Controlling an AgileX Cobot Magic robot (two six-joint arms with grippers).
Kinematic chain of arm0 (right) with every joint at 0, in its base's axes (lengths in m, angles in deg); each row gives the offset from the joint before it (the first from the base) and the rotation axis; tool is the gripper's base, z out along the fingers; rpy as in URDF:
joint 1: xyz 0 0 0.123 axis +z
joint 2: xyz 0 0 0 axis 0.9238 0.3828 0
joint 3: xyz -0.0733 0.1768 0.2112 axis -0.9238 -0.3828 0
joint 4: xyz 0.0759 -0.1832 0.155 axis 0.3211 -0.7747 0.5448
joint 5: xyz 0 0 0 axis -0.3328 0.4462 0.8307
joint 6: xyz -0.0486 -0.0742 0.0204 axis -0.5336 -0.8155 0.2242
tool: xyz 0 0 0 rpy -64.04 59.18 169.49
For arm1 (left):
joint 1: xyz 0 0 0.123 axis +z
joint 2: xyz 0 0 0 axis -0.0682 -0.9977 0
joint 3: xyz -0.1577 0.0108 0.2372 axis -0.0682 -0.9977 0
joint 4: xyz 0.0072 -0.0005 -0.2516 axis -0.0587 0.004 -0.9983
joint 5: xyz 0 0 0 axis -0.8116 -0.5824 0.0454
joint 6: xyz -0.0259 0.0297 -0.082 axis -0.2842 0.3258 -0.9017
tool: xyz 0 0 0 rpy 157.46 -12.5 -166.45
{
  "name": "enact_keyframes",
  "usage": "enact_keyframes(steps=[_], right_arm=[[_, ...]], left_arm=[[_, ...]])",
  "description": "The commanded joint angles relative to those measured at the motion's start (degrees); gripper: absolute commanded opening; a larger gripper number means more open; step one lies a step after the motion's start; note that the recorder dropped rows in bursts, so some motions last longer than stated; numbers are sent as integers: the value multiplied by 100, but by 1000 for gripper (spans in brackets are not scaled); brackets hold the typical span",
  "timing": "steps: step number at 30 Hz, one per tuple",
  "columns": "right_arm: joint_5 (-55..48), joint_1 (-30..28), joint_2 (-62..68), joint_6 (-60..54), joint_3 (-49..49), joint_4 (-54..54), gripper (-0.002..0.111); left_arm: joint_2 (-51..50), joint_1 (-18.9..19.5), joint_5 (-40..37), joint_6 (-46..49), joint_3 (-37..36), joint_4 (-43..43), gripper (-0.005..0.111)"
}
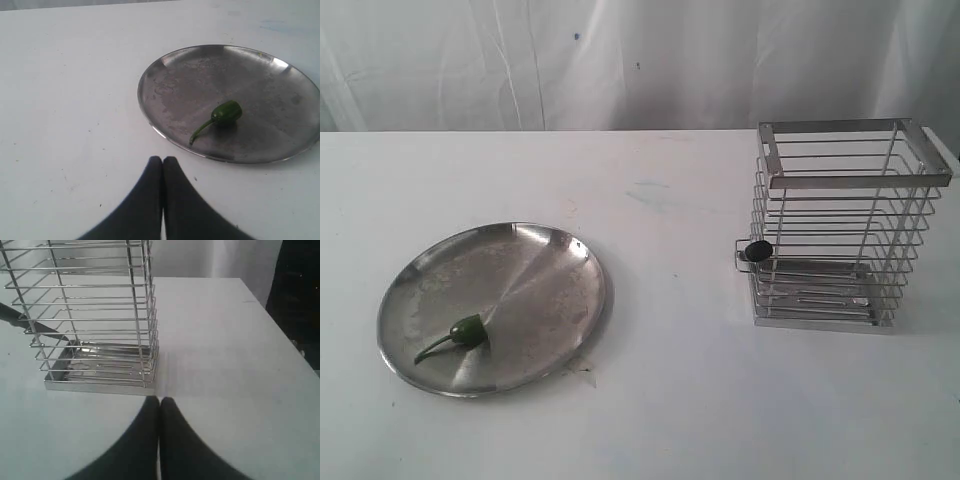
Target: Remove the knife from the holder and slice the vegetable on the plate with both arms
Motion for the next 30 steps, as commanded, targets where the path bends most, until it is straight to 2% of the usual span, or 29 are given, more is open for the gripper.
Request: enact_keyframes(steps=[1,4,7,10,13,15,16,18,20,23,26,28,30], right_arm=[[56,-26,-37,-667,2,-854,0],[72,-26,-37,-1188,2,-1697,0],[233,-26,-37,-1229,2,-2468,0],[1090,-26,-37,-1217,2,-2784,0],[2927,-26,-37,-748,2,-2711,0],[4415,-26,-37,411,2,-2501,0],[5864,-26,-37,1133,2,-2284,0],[7262,-26,-37,603,64,-2074,0],[7623,-26,-37,569,457,-1714,0],[7227,-26,-37,440,1459,-1302,0],[5564,-26,450,-195,2781,-1276,0],[4269,-26,934,255,3104,-1276,0],[2560,-26,1302,981,3154,-1022,0]], left_arm=[[22,6,12,10,0,-33,0],[22,6,12,10,0,-33,0],[22,6,12,10,0,-33,0],[22,6,12,10,0,-33,0],[22,6,12,10,0,-33,0],[22,6,12,10,0,-33,0],[22,6,12,10,0,-33,0],[22,6,12,10,0,-33,0],[22,6,12,10,0,-33,0],[22,6,12,10,0,-33,0],[22,6,12,10,0,-33,0],[22,6,12,10,0,-33,0],[22,6,12,10,0,-33,0]])
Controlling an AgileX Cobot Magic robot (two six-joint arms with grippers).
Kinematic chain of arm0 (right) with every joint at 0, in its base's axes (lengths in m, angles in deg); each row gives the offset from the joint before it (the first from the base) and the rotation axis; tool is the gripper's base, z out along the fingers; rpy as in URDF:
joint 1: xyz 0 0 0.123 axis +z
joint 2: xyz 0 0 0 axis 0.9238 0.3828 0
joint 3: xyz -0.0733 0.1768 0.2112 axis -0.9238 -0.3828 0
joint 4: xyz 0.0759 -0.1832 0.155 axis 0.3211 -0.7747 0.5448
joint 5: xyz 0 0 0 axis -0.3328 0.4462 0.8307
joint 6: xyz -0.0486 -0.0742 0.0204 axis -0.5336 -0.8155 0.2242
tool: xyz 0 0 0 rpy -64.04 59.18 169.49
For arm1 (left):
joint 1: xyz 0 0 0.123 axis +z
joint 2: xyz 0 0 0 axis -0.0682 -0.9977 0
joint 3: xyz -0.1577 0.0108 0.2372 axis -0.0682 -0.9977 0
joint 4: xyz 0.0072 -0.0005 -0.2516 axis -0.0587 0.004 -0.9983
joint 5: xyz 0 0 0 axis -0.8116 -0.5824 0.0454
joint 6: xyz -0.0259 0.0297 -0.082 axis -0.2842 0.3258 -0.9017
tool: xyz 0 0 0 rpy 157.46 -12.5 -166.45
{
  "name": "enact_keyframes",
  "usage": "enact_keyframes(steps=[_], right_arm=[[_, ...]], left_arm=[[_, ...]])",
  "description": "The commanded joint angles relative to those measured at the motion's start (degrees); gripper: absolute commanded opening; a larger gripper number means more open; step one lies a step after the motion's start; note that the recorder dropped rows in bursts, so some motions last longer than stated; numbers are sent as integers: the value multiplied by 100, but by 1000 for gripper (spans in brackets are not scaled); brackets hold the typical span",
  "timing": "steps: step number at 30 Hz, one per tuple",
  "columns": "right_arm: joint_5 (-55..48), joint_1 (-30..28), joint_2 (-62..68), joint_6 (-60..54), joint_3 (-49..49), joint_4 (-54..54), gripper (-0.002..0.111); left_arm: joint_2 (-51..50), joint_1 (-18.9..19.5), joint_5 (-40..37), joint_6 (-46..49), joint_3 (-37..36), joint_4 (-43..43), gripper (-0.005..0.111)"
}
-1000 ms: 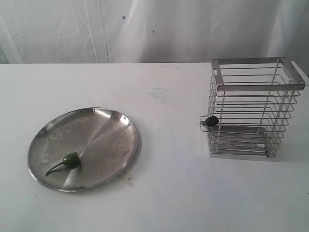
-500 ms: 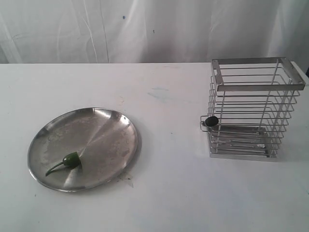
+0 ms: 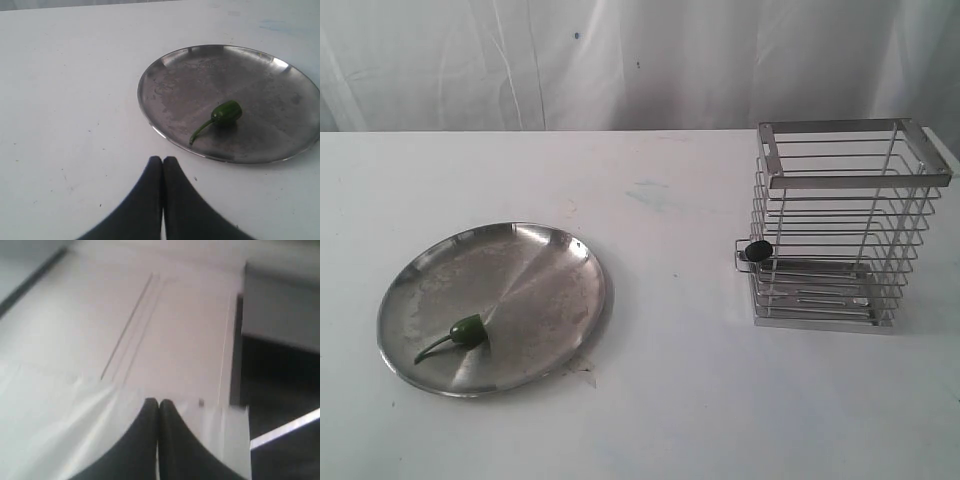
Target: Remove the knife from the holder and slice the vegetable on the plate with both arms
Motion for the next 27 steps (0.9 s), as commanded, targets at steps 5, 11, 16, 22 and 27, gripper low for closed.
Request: enact_keyframes(steps=[5,11,16,22,27], right_arm=[[-5056,-26,1123,1508,29,424,0],[-4513,-26,1218,1430,-25,359,0],[-4120,-26,1305,1601,51,1416,0],[-6423,-26,2607,15,415,3096,0],[-8528,-26,4389,-3085,764,6087,0]], left_arm=[[22,6,12,10,0,-33,0],[22,6,12,10,0,-33,0],[22,6,12,10,0,-33,0],[22,6,12,10,0,-33,0],[22,6,12,10,0,-33,0]])
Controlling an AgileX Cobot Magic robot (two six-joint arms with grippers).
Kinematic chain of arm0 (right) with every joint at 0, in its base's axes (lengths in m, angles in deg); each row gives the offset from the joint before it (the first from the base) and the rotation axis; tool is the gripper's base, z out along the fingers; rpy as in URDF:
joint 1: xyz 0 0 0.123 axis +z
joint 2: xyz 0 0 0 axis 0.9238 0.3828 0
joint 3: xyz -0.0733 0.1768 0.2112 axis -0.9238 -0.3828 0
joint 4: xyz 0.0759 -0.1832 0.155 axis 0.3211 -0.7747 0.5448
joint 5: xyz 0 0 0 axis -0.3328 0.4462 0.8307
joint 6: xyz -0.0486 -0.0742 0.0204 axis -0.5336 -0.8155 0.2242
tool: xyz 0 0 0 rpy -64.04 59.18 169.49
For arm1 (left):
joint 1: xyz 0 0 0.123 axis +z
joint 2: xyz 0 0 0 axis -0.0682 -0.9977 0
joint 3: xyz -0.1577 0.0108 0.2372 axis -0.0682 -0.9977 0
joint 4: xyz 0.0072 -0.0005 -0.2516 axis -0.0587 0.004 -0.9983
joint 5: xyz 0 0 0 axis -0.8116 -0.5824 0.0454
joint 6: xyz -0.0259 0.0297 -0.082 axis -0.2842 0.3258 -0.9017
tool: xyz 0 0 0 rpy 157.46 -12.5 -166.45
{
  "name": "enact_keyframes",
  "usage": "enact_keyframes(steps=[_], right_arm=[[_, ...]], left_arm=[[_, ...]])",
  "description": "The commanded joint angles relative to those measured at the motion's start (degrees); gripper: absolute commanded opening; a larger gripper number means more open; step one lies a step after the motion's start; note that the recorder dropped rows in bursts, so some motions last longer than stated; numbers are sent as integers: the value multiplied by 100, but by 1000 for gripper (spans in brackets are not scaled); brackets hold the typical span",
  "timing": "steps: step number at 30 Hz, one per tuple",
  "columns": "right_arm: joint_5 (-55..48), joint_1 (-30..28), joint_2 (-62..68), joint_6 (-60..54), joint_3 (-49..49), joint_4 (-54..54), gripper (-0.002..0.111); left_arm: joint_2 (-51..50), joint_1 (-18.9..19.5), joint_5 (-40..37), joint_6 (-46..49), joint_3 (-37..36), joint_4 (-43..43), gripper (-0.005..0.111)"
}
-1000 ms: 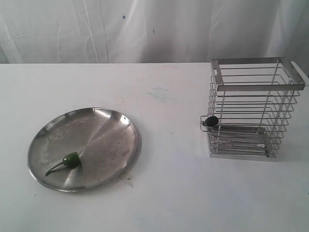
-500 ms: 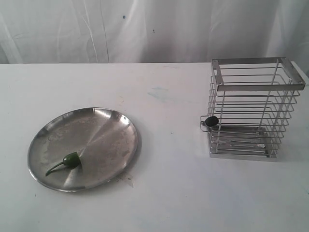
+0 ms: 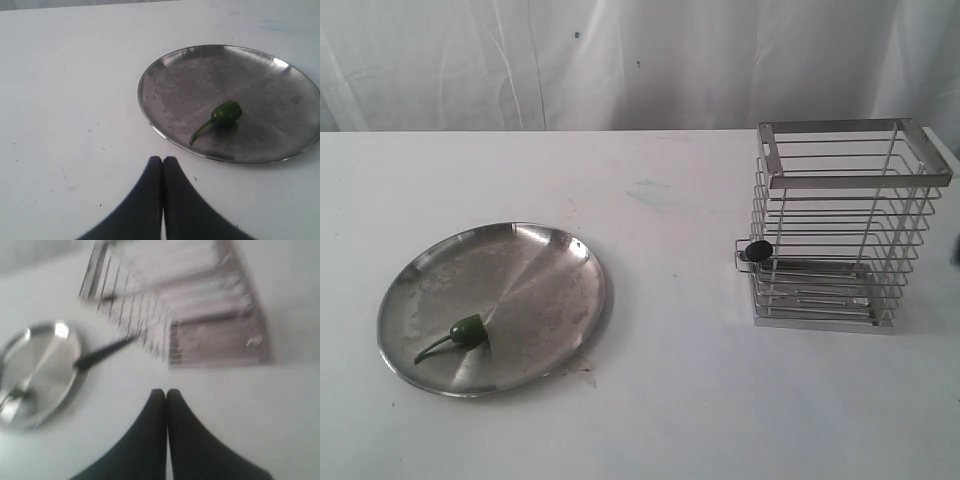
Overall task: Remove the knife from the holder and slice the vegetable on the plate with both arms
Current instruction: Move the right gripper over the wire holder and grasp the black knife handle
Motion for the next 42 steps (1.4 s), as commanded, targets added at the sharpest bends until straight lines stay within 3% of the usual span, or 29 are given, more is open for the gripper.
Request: enact_keyframes(steps=[1,5,14,19,20,23,27,32,36,42], right_arm=[[-2062,-26,1541,-2584,281,2583,0],[-3036,-26,2532,-3644,310,3952,0],[-2919,-23,3163,-3621,310,4267,2],[-2989,339,3170,-3971,310,4280,40],[-3036,374,3170,-4058,310,4280,44],[-3036,482,3098,-4460,542,4364,45],[-3036,506,2786,-4487,1762,4278,45],[-2866,1200,2652,-4222,2795,2121,45],[-2728,2164,2626,-3835,2873,145,45],[-2206,3614,2626,-3555,2878,-1746,43]], left_arm=[[22,6,12,10,0,-33,0],[22,6,12,10,0,-33,0],[22,6,12,10,0,-33,0],[22,6,12,10,0,-33,0],[22,6,12,10,0,-33,0],[22,6,12,10,0,-33,0],[22,6,12,10,0,-33,0],[22,6,12,10,0,-33,0],[22,6,12,10,0,-33,0],[22,6,12,10,0,-33,0]])
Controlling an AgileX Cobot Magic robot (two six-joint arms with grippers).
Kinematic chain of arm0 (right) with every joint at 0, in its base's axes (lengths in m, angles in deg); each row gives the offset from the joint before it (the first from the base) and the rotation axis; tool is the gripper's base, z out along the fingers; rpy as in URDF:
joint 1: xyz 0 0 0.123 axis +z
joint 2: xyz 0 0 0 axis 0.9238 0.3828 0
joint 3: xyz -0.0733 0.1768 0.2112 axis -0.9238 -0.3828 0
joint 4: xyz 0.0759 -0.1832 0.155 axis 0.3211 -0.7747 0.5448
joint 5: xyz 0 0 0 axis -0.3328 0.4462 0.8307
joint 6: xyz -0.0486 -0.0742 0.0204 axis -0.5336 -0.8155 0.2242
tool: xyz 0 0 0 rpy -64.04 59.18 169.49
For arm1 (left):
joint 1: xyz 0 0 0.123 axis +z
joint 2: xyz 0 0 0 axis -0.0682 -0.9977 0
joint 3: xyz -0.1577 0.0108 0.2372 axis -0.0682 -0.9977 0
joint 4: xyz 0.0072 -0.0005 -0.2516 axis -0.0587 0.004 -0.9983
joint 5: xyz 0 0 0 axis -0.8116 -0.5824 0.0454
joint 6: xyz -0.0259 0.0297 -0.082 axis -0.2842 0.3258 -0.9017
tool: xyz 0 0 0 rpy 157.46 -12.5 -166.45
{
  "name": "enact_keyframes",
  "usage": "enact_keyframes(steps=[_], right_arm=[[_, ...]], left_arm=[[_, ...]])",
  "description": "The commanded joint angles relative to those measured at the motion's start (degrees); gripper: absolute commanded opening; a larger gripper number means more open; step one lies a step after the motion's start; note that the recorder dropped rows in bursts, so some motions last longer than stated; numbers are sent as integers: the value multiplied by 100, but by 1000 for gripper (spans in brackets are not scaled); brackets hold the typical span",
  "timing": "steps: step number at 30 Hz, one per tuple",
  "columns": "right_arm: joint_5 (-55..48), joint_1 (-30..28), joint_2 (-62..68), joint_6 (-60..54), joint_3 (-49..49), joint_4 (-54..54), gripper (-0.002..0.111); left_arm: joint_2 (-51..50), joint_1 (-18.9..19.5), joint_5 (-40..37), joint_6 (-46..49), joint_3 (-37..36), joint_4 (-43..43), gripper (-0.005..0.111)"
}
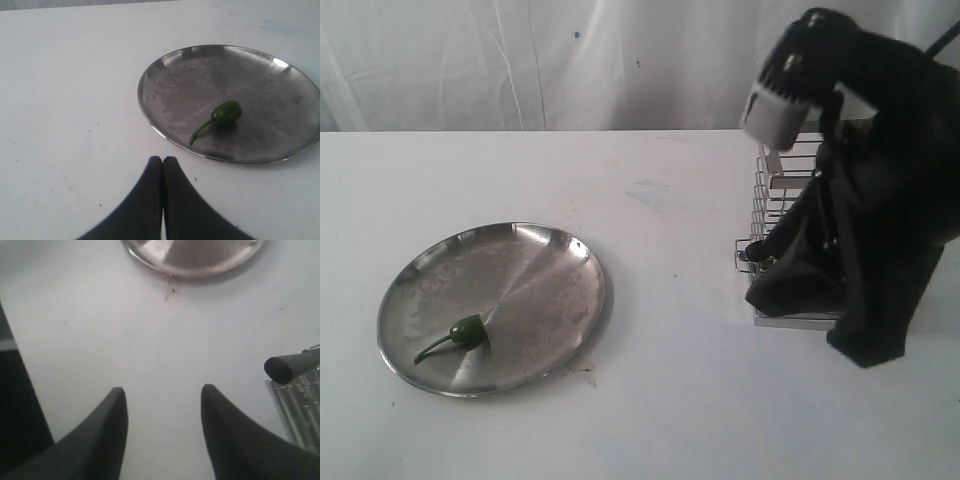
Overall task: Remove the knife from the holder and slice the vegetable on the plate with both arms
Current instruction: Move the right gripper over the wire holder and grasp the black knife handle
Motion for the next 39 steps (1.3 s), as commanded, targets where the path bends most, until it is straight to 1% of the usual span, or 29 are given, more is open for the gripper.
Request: enact_keyframes(steps=[1,2,5,7,12,16,19,29,34,37,39], right_arm=[[475,946,-19,260,46,-1683,43],[555,1163,7,311,46,-2286,43],[579,1502,163,592,46,-3383,43],[579,1628,289,703,46,-3645,43],[909,1864,675,703,46,-4025,45],[1065,1880,972,737,46,-4101,51],[1042,1880,1115,735,46,-4101,52],[1017,1880,1447,847,46,-4530,52],[1017,1880,1771,1002,46,-5148,52],[1017,1880,1872,1002,46,-5200,52],[1008,1880,1952,1002,46,-5186,49]], left_arm=[[22,6,12,10,0,-33,0],[22,6,12,10,0,-33,0],[22,6,12,10,0,-33,0],[22,6,12,10,0,-33,0],[22,6,12,10,0,-33,0],[22,6,12,10,0,-33,0],[22,6,12,10,0,-33,0],[22,6,12,10,0,-33,0],[22,6,12,10,0,-33,0],[22,6,12,10,0,-33,0],[22,6,12,10,0,-33,0]])
